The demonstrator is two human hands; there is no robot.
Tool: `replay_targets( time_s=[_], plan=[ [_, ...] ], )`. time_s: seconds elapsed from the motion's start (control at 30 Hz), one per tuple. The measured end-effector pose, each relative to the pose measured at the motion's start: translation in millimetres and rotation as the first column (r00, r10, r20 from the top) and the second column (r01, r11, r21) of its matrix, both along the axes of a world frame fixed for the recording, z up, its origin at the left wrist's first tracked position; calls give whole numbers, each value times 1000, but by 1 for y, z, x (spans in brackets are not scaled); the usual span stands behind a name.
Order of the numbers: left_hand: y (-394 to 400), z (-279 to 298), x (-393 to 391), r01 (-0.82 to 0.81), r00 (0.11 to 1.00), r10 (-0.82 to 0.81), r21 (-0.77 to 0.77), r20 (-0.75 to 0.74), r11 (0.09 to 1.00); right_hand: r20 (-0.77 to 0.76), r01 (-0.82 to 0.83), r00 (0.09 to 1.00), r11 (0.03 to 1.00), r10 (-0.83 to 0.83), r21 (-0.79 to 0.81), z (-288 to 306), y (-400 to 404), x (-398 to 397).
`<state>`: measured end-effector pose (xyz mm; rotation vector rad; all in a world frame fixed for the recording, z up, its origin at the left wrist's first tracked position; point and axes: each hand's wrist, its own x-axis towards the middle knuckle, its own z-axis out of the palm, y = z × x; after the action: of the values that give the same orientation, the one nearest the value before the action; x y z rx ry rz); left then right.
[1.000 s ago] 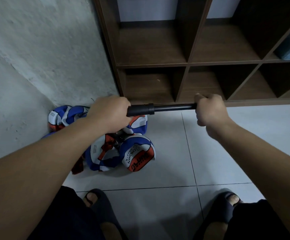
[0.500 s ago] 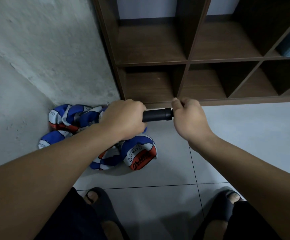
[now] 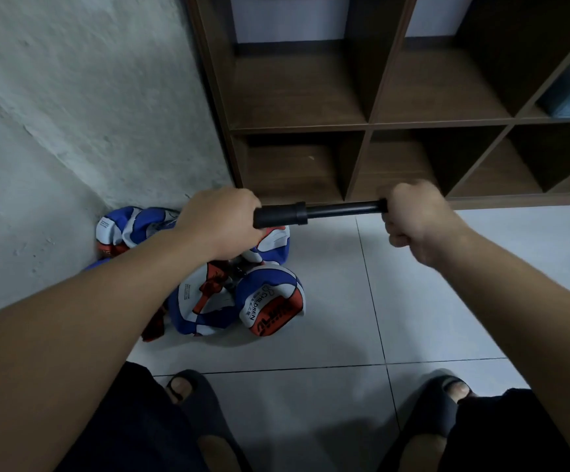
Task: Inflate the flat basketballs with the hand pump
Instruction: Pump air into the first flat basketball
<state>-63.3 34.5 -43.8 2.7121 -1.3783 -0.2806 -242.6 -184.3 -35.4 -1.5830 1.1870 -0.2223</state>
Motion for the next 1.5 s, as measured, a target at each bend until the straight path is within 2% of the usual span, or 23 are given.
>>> replay_targets(
  time_s=[0.1, 0.23, 0.47, 0.63, 0.8, 0.87, 0.97, 1.13, 1.5],
  plan=[
    [-5, -3, -15, 23, 999, -22, -26, 43, 999, 28, 2, 1000, 986, 3, -166, -9, 24, 3],
    [-8, -2, -25, 58, 997, -56, -33, 47, 998, 38, -126, 990, 959, 139, -253, -15, 51, 3],
    [-12, -4, -34, 80, 994, -79, -12, 80, 997, 44, -200, 976, 956, 214, -213, -23, 60, 8],
    [-9, -5, -27, 102, 995, -102, -1, 8, 995, 59, -235, 968, 964, 244, -122, -21, 52, 10],
    [1, -3, 1, 13, 999, -12, 2, -52, 1000, 103, 2, 995, 997, 6, -79, -6, 10, 7],
    [5, -2, 11, 0, 996, 1, 19, -84, 1000, 58, 26, 998, 999, -24, -47, -4, -3, 5],
    [3, -2, 6, 1, 998, 1, 33, -67, 999, 21, 6, 1000, 994, -4, -113, -12, 8, 3],
    [-4, 0, -15, 37, 999, -37, 25, 4, 999, 80, -77, 992, 969, 98, -233, -20, 54, -1],
    [-11, -3, -33, 81, 996, -82, 37, 27, 996, 44, -186, 978, 950, 203, -250, -25, 65, 6]
  ],
)
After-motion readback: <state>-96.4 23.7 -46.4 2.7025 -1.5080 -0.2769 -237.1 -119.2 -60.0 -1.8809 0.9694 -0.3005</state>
